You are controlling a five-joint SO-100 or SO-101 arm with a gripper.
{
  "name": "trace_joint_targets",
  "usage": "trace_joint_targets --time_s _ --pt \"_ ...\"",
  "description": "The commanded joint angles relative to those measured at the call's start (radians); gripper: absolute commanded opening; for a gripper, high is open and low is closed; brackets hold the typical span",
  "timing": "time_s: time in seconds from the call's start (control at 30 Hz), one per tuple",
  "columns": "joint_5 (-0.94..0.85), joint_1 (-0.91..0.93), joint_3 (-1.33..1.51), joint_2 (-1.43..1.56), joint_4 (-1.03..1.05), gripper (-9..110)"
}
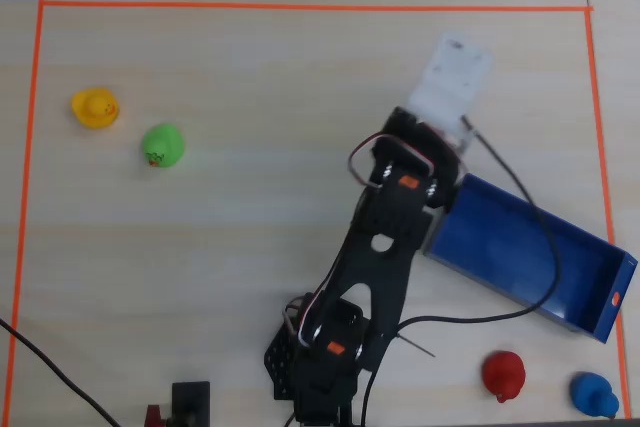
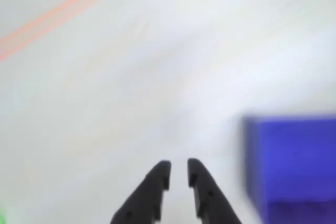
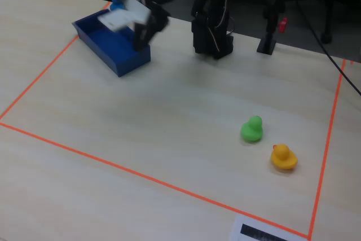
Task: Grasp red duck and put it into box.
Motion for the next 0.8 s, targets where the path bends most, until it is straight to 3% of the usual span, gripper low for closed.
trace_joint_targets --time_s 0.0,0.17,0.4,0.63,0.77 --pt "-0.003 0.307 -0.397 -0.138 -0.044 0" --pt "-0.037 0.643 -0.463 -0.172 -0.031 0" --pt "-0.156 1.066 -0.425 -0.143 0.250 6" --pt "-0.273 1.285 -0.140 0.064 0.356 22" --pt "-0.357 1.348 0.031 0.169 0.360 24"
